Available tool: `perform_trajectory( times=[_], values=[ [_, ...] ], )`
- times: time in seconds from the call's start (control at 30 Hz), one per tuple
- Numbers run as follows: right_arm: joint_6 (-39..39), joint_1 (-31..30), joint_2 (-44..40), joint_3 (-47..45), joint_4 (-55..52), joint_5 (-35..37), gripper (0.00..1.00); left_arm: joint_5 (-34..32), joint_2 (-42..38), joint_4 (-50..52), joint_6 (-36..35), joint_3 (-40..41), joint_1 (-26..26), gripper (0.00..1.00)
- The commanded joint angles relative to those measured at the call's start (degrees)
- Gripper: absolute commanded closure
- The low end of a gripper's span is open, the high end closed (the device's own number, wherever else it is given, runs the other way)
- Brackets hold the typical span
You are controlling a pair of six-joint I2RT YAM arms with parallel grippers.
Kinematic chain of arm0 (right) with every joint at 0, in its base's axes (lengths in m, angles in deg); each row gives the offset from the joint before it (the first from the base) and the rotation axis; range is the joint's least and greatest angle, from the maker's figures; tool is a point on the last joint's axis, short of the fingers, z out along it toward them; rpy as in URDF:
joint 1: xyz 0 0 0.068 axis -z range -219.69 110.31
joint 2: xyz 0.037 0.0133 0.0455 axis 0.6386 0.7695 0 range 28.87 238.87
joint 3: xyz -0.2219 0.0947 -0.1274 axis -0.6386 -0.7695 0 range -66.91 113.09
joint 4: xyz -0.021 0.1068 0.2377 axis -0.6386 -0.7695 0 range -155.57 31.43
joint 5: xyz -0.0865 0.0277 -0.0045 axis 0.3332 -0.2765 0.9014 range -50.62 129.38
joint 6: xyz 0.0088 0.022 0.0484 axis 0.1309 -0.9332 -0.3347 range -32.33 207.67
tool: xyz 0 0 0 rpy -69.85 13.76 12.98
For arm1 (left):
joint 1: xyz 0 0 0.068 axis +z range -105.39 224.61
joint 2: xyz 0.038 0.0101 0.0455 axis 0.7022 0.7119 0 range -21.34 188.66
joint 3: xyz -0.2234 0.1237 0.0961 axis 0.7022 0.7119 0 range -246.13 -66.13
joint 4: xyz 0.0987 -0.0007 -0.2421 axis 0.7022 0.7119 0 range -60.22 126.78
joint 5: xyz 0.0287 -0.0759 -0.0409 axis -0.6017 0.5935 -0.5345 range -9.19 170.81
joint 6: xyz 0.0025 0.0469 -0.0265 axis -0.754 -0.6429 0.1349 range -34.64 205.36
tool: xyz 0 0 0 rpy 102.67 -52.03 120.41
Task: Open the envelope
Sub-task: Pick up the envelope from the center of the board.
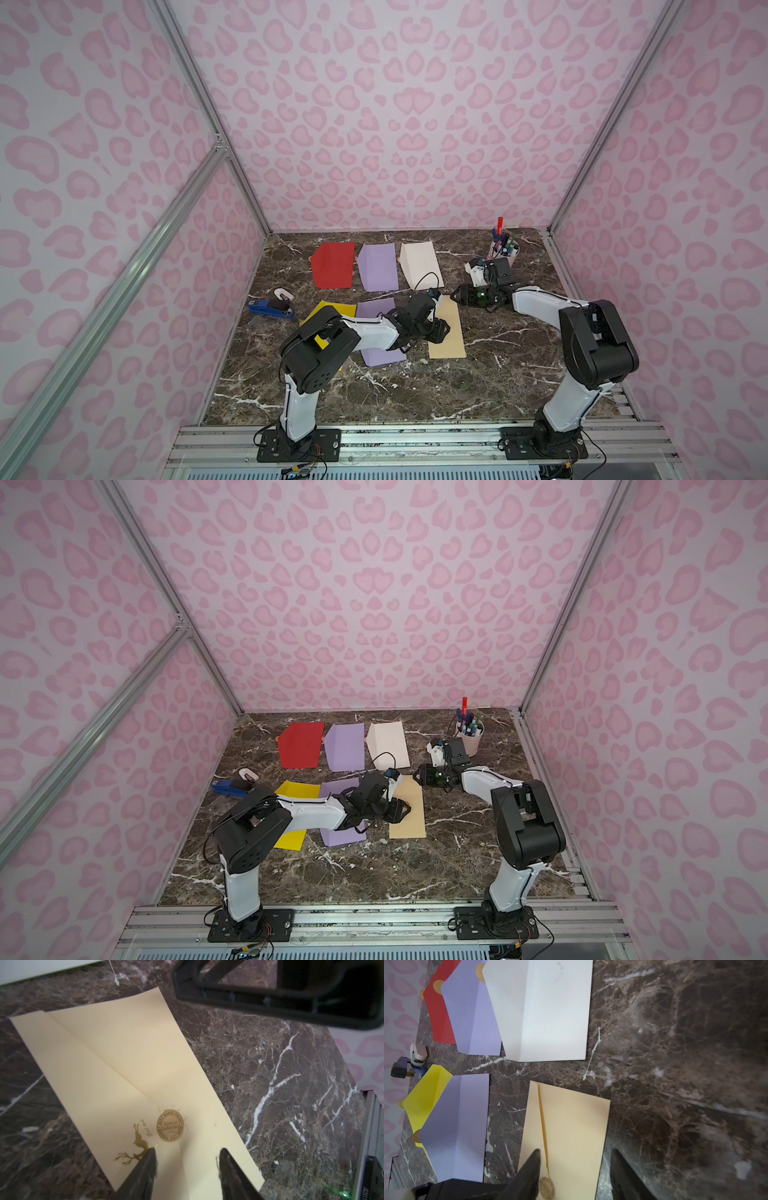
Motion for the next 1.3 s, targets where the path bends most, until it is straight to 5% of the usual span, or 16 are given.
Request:
perform_trajectory(
  times=[0.0, 0.47, 1.27],
  values=[
    [-0.1, 0.0, -1.4, -1.2, 1.0, -0.2, 0.46, -2.4, 0.9, 4.7, -0.8, -0.2, -0.3, 0.49],
    [-0.3, 0.6, 0.0, -2.3, 4.0, -3.8, 0.46, -3.3, -2.6, 7.3, -0.7, 11.2, -4.8, 0.5],
    [-2.7, 5.0, 10.3, -1.9, 13.1, -16.4, 0.49, -2.7, 0.5, 6.6, -1.0, 10.9, -5.0, 0.53]
  ],
)
